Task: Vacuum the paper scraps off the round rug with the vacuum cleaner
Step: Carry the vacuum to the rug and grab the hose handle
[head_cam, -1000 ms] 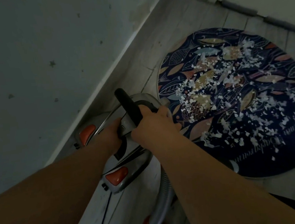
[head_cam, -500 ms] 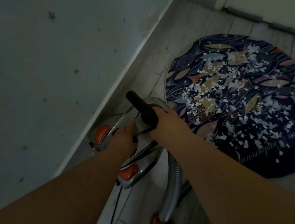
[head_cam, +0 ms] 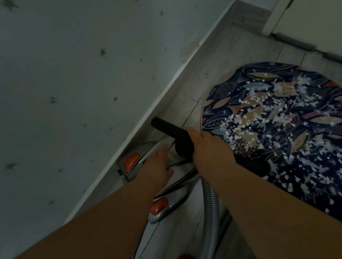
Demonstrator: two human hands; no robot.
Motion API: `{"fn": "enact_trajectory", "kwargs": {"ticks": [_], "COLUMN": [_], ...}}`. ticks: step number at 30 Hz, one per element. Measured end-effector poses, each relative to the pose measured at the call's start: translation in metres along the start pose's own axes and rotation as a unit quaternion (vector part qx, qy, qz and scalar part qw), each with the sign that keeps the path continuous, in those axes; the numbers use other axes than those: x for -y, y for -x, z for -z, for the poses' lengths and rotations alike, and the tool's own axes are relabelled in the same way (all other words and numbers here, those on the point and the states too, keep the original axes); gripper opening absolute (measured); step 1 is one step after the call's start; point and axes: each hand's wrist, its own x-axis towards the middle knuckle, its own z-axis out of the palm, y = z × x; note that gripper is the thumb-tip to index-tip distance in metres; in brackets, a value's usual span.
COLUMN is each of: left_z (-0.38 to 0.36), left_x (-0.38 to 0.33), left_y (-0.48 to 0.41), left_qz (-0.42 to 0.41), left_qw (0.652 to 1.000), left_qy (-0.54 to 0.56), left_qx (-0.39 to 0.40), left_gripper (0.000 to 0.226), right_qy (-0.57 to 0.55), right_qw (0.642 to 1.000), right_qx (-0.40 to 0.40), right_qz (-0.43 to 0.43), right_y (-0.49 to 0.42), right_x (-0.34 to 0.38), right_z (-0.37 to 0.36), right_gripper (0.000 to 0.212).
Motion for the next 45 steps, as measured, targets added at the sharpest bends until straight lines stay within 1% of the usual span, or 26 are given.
{"fn": "enact_trajectory", "kwargs": {"ticks": [4, 5, 8, 11, 14, 18, 20, 26, 29, 33, 37, 42, 45], "left_z": [0.001, 0.001, -0.008, -0.016, -0.019, -0.02, -0.022, -0.032, -0.036, -0.038, -0.035, -0.028, -0.023], "left_x": [0.017, 0.026, 0.055, 0.079, 0.097, 0.113, 0.114, 0.13, 0.135, 0.136, 0.127, 0.117, 0.113], "left_y": [-0.003, -0.004, -0.007, -0.013, -0.024, -0.041, -0.048, -0.073, -0.084, -0.089, -0.084, -0.082, -0.084], "left_qz": [0.025, 0.037, 0.085, 0.111, 0.125, 0.136, 0.145, 0.173, 0.172, 0.194, 0.208, 0.211, 0.217], "left_qw": [0.999, 0.999, 0.996, 0.993, 0.989, 0.989, 0.988, 0.983, 0.981, 0.974, 0.97, 0.967, 0.965], "left_qy": [0.007, 0.011, 0.029, 0.037, 0.071, 0.049, 0.044, 0.026, -0.014, -0.008, 0.039, -0.017, -0.03], "left_qx": [-0.02, -0.016, -0.008, -0.002, -0.016, -0.007, 0.01, 0.063, 0.087, 0.12, 0.122, 0.14, 0.145], "left_gripper": [0.078, 0.077, 0.08, 0.087, 0.09, 0.087, 0.087, 0.093, 0.099, 0.105, 0.102, 0.105, 0.105], "right_qy": [-0.022, -0.015, 0.027, 0.077, 0.119, 0.136, 0.143, 0.138, 0.136, 0.129, 0.122, 0.116, 0.109], "right_qw": [0.998, 0.997, 0.996, 0.991, 0.987, 0.984, 0.982, 0.982, 0.983, 0.985, 0.986, 0.987, 0.989], "right_qx": [-0.03, -0.028, 0.027, 0.06, 0.049, 0.037, 0.035, 0.062, 0.048, 0.044, 0.043, 0.035, 0.029], "right_qz": [0.058, 0.071, 0.08, 0.093, 0.1, 0.111, 0.117, 0.114, 0.117, 0.104, 0.105, 0.102, 0.099], "right_y": [-0.015, -0.021, -0.04, -0.054, -0.07, -0.087, -0.092, -0.108, -0.112, -0.113, -0.116, -0.116, -0.114], "right_x": [0.017, 0.023, 0.033, 0.04, 0.046, 0.057, 0.06, 0.069, 0.07, 0.072, 0.074, 0.075, 0.077], "right_z": [-0.008, -0.011, -0.014, -0.023, -0.026, -0.037, -0.042, -0.047, -0.051, -0.055, -0.055, -0.057, -0.056], "right_gripper": [0.054, 0.054, 0.052, 0.062, 0.064, 0.06, 0.058, 0.065, 0.063, 0.062, 0.062, 0.061, 0.059]}}
